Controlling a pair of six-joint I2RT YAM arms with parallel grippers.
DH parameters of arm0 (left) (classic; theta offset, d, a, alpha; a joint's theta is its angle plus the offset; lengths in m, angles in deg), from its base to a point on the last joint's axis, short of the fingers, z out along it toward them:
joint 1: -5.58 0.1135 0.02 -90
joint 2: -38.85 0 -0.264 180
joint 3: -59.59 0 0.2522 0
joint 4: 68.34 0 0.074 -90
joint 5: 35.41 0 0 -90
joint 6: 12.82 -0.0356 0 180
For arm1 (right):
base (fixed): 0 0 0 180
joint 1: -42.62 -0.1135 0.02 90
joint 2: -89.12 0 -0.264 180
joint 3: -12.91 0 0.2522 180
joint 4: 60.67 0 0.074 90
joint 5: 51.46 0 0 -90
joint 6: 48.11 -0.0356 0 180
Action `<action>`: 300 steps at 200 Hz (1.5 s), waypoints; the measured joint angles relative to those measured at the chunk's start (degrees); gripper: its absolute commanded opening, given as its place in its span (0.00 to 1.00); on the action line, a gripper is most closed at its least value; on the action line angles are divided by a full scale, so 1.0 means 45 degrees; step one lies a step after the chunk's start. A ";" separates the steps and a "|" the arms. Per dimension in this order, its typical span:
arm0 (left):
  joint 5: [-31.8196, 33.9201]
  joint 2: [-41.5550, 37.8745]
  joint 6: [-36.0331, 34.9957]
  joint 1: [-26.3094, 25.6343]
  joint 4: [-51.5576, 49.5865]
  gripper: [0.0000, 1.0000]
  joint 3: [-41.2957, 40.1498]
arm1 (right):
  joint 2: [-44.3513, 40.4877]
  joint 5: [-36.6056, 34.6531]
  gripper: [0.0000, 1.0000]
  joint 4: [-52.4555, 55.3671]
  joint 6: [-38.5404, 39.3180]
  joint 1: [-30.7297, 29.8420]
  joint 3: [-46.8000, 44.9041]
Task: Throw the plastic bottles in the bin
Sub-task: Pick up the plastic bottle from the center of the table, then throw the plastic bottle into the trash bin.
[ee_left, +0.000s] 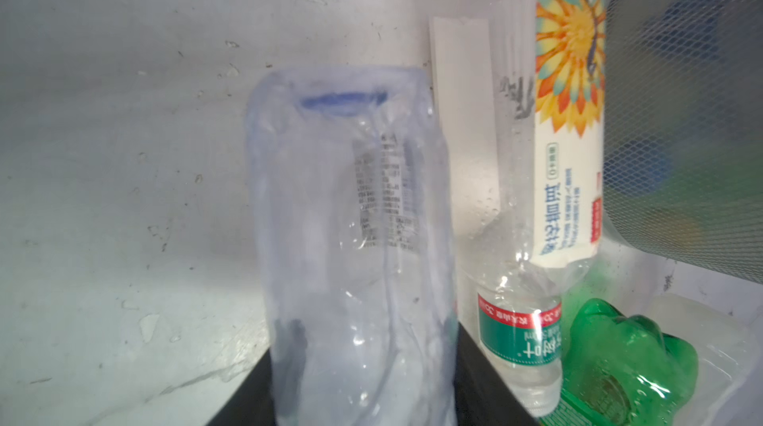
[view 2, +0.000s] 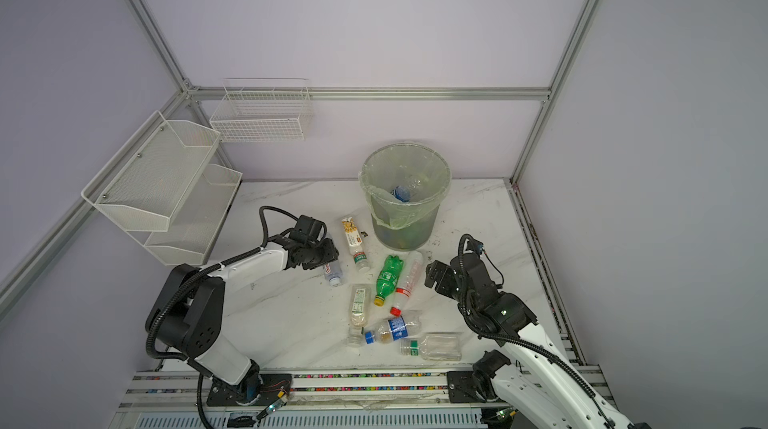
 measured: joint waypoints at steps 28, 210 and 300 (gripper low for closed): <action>-0.0126 -0.0583 -0.0199 0.0219 -0.0010 0.52 0.0000 | -0.0034 0.0000 0.97 0.0010 -0.0024 0.0000 -0.0102; -0.3662 -0.4561 -0.2754 0.3089 -0.2200 0.52 0.1379 | 0.0670 -0.0311 0.97 0.0126 -0.0680 0.0000 -0.0141; -0.7665 -0.5207 -0.2492 0.3162 0.1219 0.53 0.2021 | 0.0967 -0.0262 0.97 -0.0267 -0.0670 0.0000 -0.0325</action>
